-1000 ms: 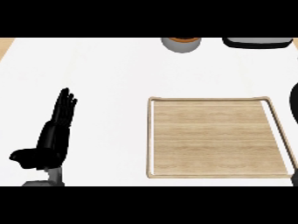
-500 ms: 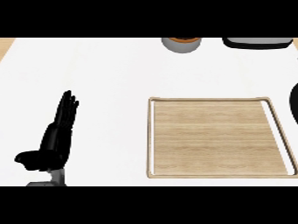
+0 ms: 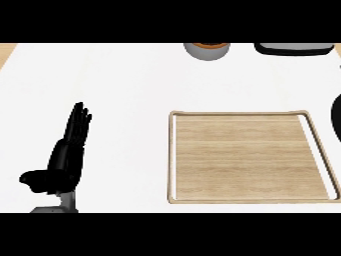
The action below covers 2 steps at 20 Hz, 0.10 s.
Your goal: Pick the pear from the tray and place it in the pot
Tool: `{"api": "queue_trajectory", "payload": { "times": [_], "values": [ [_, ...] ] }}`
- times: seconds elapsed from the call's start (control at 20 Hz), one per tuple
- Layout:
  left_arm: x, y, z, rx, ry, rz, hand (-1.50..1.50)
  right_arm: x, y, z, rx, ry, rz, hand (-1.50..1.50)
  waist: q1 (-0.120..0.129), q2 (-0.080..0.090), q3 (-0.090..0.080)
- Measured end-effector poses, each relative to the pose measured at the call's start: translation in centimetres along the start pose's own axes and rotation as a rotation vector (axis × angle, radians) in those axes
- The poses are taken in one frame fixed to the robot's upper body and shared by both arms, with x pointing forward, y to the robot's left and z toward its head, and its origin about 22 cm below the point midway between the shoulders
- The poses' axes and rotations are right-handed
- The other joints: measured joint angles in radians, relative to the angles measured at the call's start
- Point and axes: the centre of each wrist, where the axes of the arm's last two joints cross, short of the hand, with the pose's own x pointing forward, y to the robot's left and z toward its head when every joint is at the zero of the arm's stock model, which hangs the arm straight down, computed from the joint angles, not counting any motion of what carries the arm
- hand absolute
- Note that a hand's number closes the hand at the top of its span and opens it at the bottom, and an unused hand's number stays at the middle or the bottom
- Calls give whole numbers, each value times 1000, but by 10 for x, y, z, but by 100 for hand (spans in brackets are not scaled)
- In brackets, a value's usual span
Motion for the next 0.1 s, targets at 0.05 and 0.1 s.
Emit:
{"api": "queue_trajectory", "payload": {
  "times": [0.05,0.1],
  "values": [
    [1,-1,0,2,0,0,0,-2,-3,-5,-15,-3,-3,-150,-1,0,0],
    [1,0,1,3,-3,-1,0,-5,-6,-9,-29,-5,-7,-150,-2,0,0]
  ]
}}
